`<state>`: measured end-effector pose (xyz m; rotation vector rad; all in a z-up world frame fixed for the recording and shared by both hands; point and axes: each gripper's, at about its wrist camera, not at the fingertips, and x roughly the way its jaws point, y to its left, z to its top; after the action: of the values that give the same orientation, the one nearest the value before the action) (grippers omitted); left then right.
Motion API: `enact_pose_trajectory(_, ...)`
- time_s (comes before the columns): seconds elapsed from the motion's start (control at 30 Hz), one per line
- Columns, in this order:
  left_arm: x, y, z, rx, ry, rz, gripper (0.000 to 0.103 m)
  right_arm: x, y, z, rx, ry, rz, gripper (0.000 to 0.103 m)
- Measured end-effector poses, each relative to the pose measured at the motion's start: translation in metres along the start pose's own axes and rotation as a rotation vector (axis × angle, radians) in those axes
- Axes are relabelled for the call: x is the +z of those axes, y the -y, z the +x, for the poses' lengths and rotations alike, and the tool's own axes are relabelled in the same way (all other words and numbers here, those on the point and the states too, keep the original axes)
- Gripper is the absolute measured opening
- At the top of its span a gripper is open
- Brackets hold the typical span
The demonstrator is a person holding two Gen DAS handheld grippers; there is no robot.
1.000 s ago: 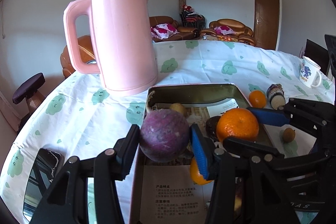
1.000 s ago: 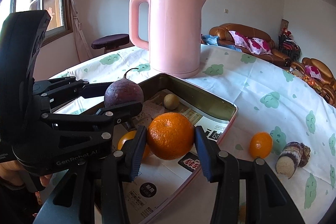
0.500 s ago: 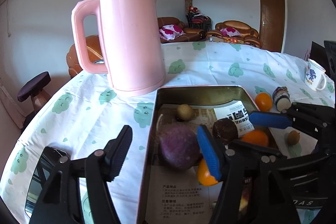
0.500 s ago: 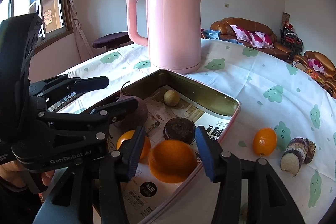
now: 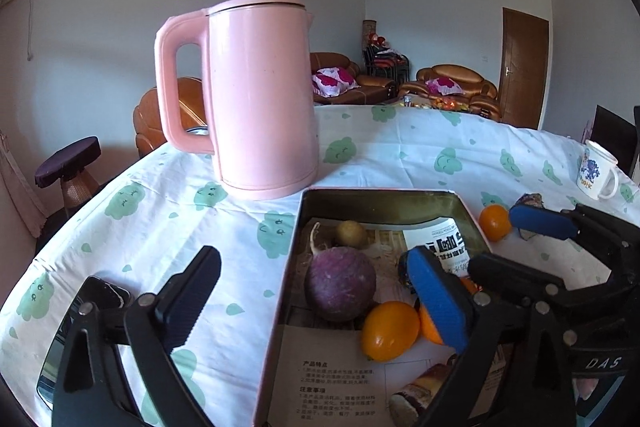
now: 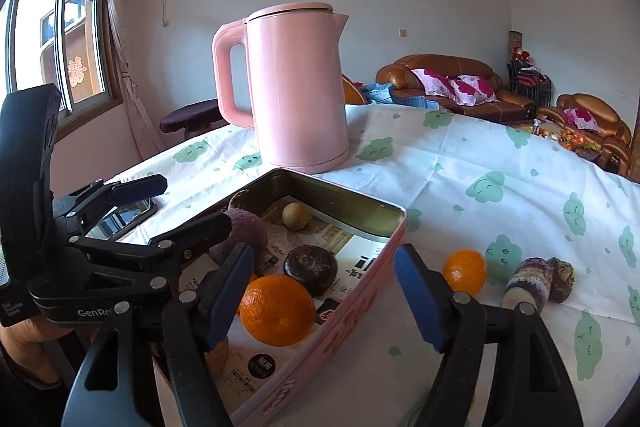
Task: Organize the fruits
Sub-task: 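Lower the orange and beet into the tin box and open both grippers, then grasp the small brown round fruit with the right gripper while the left gripper approaches the taro root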
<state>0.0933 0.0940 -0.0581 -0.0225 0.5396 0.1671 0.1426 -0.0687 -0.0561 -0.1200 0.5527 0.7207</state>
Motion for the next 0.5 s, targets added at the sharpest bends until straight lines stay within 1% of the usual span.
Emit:
enact_pose_trajectory(0.17,0.0,0.002,-0.008,-0.006,0.035,0.004,0.099,0.0,0.028,-0.022,-0.108,0.001,0.033,0.074)
enact_pose_trajectory(0.27,0.0,0.003,-0.007,-0.008,0.04,-0.001,0.099,-0.003,0.047,-0.038,-0.178,-0.007,0.052,0.074)
enact_pose_trajectory(0.33,0.0,0.004,-0.008,-0.013,0.046,-0.009,0.099,-0.009,0.056,-0.046,-0.184,-0.016,0.065,0.074)
enact_pose_trajectory(0.43,0.0,0.009,-0.009,-0.019,0.048,-0.01,0.099,-0.019,0.059,-0.049,-0.206,-0.043,0.051,0.074)
enact_pose_trajectory(0.5,0.0,0.012,-0.01,-0.024,0.048,-0.008,0.099,-0.025,0.061,-0.048,-0.194,-0.07,0.055,0.074)
